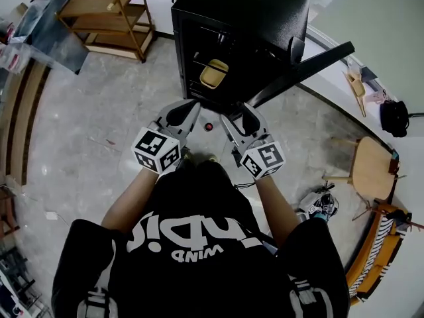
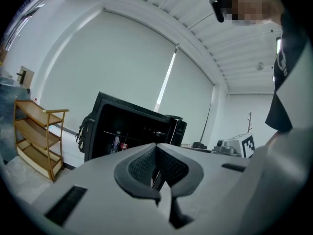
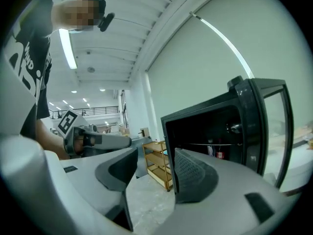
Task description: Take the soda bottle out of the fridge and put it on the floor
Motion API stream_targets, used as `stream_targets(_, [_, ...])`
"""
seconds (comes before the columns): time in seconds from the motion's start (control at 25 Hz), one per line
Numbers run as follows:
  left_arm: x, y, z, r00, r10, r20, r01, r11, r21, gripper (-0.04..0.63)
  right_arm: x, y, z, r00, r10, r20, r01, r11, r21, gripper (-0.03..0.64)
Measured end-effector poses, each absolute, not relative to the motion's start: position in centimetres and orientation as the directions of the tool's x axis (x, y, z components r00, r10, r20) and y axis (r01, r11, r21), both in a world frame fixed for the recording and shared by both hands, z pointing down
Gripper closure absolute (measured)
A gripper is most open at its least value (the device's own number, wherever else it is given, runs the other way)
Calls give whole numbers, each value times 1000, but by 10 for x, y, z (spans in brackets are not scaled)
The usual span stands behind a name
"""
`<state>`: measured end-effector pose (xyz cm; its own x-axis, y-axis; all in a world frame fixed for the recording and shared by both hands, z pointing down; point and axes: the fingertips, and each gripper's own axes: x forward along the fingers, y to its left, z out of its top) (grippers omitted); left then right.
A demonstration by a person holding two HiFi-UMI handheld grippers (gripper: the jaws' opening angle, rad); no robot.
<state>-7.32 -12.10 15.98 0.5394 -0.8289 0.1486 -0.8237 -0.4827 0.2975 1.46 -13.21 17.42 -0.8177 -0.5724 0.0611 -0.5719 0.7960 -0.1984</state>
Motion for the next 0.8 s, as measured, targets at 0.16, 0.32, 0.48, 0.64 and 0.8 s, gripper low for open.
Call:
stream_targets(0.16, [-57,-129,151,556,-818,146,-814,-500,294,589,31,-143,163,-810,-582,65,-583,790,-192,442])
stream_targets(0.32, [-48,-134,144,564,-814,140,-810,-513,285,589,40,-155,155,-784,-615,81,-618,765,-180,511])
stream_targets(0.48, [-49,-143,135,557,-821,124,-815,-512,272,589,48,-163,148,-760,-644,92,-649,741,-173,569])
stream_targets(0.64, [-60,-150,126,542,-832,119,-826,-501,258,589,59,-165,138,-756,-648,98,-654,740,-157,592])
stream_targets(0.8, [-77,-146,123,525,-841,128,-840,-488,239,589,72,-160,130,-748,-655,111,-664,739,-116,594])
